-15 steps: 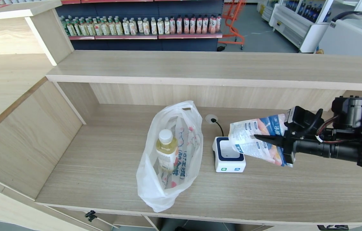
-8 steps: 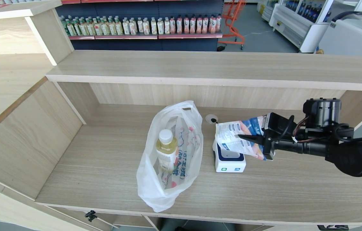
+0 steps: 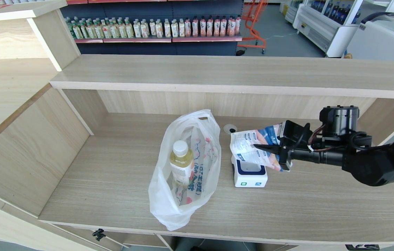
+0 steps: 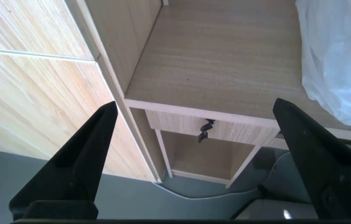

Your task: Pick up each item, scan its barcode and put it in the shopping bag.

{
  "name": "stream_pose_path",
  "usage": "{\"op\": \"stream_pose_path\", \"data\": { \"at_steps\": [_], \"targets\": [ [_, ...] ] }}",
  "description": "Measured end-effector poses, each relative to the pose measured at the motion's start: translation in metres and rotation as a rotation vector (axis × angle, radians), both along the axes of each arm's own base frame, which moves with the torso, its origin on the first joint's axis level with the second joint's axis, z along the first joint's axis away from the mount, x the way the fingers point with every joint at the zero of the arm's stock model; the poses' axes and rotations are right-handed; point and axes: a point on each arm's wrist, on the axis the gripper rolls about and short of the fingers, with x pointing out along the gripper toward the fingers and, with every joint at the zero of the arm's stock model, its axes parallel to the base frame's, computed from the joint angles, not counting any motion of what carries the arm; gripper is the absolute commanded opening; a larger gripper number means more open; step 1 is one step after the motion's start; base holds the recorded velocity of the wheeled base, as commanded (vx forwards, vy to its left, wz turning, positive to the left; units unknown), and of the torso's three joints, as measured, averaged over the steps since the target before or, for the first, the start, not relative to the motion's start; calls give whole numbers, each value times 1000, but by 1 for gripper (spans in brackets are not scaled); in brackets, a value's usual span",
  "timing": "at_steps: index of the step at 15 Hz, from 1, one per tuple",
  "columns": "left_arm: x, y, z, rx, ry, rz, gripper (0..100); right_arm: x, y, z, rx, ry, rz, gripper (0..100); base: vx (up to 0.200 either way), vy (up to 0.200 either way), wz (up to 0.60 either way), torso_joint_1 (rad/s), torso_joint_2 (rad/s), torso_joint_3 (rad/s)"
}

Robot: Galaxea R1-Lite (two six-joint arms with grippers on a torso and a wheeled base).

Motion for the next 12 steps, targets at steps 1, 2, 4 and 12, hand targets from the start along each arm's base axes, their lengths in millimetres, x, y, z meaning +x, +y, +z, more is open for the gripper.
{"op": "stream_pose_path", "data": {
  "at_steps": [1, 2, 4, 12],
  "targets": [
    [0, 0, 0, 0, 0, 0, 100, -2, 0, 5, 34, 25, -14, 0, 0, 0, 0, 0, 0, 0],
    [0, 0, 0, 0, 0, 0, 100, -4, 0, 11, 82, 64, -32, 0, 0, 0, 0, 0, 0, 0],
    [0, 0, 0, 0, 0, 0, 100, -14, 0, 26, 233, 207, -100, 0, 0, 0, 0, 0, 0, 0],
    [0, 0, 0, 0, 0, 0, 100, -7, 73, 36, 526, 499, -257, 0, 0, 0, 0, 0, 0, 0]
  ]
}}
